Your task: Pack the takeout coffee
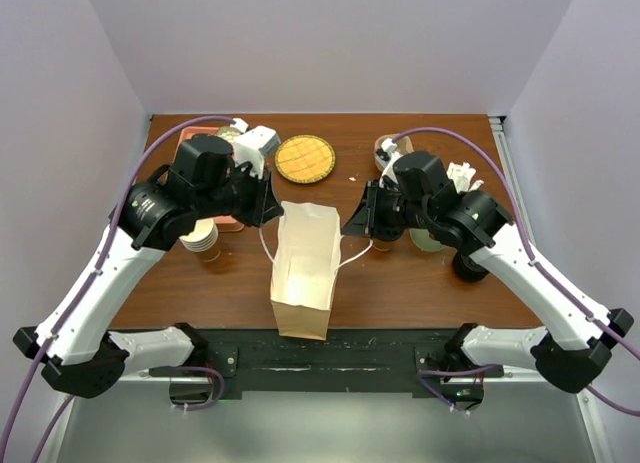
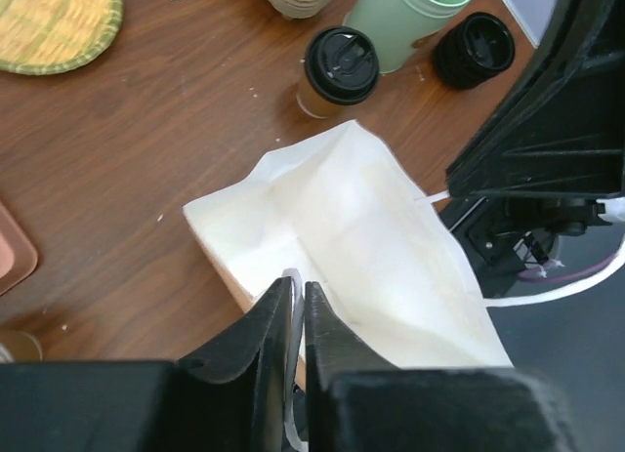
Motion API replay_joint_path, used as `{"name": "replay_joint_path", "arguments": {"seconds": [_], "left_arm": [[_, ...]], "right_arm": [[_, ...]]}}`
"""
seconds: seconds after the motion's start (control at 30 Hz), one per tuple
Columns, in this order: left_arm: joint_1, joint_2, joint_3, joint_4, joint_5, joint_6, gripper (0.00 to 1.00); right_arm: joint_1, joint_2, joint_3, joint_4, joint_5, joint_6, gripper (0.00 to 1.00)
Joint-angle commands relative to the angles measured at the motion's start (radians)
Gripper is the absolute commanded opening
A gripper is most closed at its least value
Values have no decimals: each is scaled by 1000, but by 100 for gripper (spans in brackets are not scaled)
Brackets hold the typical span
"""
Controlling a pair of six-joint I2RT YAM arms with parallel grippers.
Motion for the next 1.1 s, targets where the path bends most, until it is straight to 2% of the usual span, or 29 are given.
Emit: {"name": "replay_joint_path", "arguments": {"seconds": [0.0,0.13,0.3,0.7,1.07], "left_arm": [[1,-50,-13,-47,-71,-126,10],[2,-104,-172,-37,-32,-270,5],[5,-194,-298,-54,-101,-424,3],[12,-150,-242,-135,-252,-543,6],[12,-216,-364,-104,-271,-642,8]], "right_arm": [[1,-55,-77,124,-1,-12,7],[1,-77,-140,159,5,-13,3],[1,-96,-180,170,32,-29,0],[0,-103,-205,173,40,-47,0],[1,-109,-216,185,35,-56,0]]}}
